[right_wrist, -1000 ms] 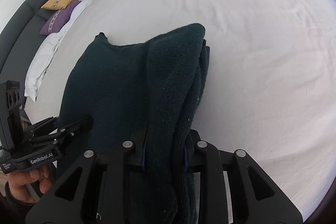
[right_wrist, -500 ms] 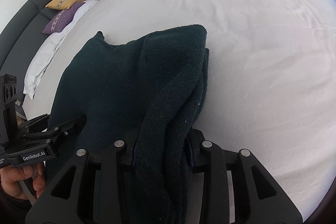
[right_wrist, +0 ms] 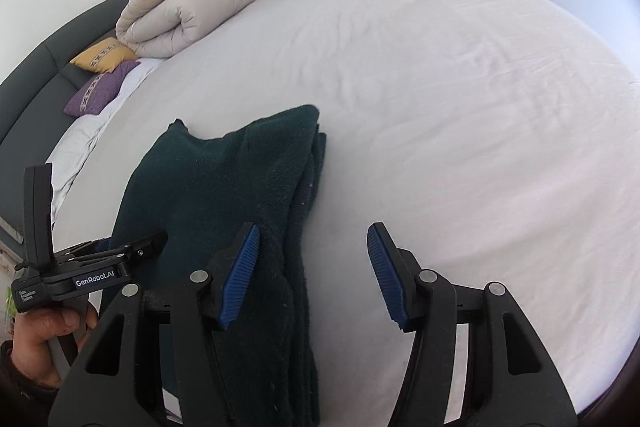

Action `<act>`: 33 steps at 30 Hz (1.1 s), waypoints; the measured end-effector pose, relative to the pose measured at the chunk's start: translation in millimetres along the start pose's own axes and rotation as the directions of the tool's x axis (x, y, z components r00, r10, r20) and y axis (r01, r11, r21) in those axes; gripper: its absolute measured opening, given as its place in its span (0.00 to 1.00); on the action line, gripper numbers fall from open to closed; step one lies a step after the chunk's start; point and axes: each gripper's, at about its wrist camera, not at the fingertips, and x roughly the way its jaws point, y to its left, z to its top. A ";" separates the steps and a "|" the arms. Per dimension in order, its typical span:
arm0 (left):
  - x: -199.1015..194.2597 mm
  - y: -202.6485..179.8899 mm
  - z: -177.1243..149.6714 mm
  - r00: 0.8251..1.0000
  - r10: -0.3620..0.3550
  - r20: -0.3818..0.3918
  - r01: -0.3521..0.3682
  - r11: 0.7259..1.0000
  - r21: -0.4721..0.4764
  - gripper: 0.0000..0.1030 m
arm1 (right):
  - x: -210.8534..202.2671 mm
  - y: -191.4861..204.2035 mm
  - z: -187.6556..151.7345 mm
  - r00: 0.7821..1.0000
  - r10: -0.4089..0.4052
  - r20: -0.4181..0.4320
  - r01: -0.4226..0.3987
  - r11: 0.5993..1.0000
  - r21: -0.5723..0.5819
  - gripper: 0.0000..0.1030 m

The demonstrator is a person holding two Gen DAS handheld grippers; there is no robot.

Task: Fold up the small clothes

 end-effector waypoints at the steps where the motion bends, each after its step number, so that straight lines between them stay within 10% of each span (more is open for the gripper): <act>1: -5.3 -0.8 -0.8 1.000 0.010 0.014 -0.010 1.000 0.002 0.83 | -13.9 -3.0 -0.8 0.999 -0.023 0.035 0.024 1.000 -0.003 0.53; 5: -41.9 -14.7 -7.8 0.987 0.070 0.141 -0.078 0.996 0.047 0.84 | -69.0 -14.5 1.1 0.981 -0.098 0.168 0.101 0.995 -0.009 0.53; 8: -91.0 -23.4 -15.8 0.941 0.117 0.317 -0.138 0.989 0.044 1.00 | -115.8 -23.0 5.1 0.949 -0.130 0.285 0.131 0.991 0.017 0.62; 13: -192.0 -27.0 -33.0 0.757 0.202 0.622 -0.215 0.975 -0.055 1.00 | -198.4 -21.2 6.2 0.805 -0.207 0.555 0.211 0.976 0.058 0.93; 17: -256.4 -29.3 -39.7 0.576 0.244 0.780 -0.214 0.966 -0.144 1.00 | -251.6 -3.2 -3.1 0.639 -0.231 0.734 0.300 0.953 0.038 1.00; 19: -282.0 -30.7 -48.3 0.506 0.232 0.831 -0.201 0.968 -0.148 1.00 | -271.8 6.3 -8.2 0.603 -0.208 0.771 0.330 0.944 -0.003 1.00; 23: -305.2 -35.7 -54.4 0.531 0.134 0.837 -0.204 0.979 -0.027 1.00 | -295.3 18.7 -18.3 0.633 -0.137 0.762 0.327 0.939 -0.103 1.00; 28: -314.6 -46.3 -76.3 0.531 0.181 0.828 -0.287 0.958 -0.025 1.00 | -309.7 23.5 -38.9 0.663 -0.100 0.742 0.324 0.932 -0.164 1.00; 33: -292.3 -56.8 -81.9 0.657 0.209 0.724 -0.336 0.941 0.033 1.00 | -305.9 22.1 -50.2 0.745 -0.076 0.663 0.225 0.964 -0.142 1.00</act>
